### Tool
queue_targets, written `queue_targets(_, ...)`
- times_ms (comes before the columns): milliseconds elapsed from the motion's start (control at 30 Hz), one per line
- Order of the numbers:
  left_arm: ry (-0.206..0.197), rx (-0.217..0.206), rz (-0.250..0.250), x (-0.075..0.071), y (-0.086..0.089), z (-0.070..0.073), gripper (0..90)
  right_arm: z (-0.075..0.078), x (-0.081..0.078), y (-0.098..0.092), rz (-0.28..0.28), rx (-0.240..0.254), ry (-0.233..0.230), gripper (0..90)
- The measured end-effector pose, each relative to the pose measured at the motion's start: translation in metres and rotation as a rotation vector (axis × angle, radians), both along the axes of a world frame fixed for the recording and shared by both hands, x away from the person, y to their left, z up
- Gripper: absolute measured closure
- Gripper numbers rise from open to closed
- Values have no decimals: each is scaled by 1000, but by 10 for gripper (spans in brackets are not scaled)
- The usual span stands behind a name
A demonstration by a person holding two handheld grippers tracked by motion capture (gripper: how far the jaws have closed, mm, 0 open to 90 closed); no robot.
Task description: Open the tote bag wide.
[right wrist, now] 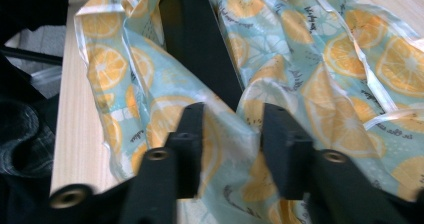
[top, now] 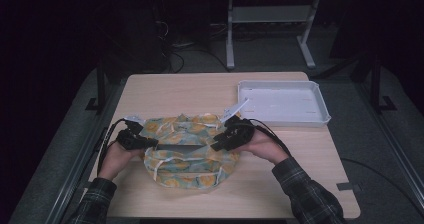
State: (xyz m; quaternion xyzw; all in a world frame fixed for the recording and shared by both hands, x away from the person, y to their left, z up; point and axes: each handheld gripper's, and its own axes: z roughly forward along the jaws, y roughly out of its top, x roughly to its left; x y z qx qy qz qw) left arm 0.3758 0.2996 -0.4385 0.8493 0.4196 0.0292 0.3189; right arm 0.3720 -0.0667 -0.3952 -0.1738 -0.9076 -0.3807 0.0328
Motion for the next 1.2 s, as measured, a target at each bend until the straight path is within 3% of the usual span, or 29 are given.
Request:
queue_targets(167,-10,7,-10,0,0,0,894,-4,-6,3,18,-22,-37,875)
queue_targets(567,-17,16,-7,0,-1,0,896,-4,-32,-9,78,-31,-69,892)
queue_targets(733,-24,14,3,0,-1,-1,897,-9,-45,-16,93,-53,-60,893)
queue_targets(900,-28,39,-1,1,-1,-2,898,-18,-60,-21,110,-79,-41,895)
queue_targets(1200,-30,40,-3,2,-4,-4,899,-36,-72,-20,138,-126,1,897)
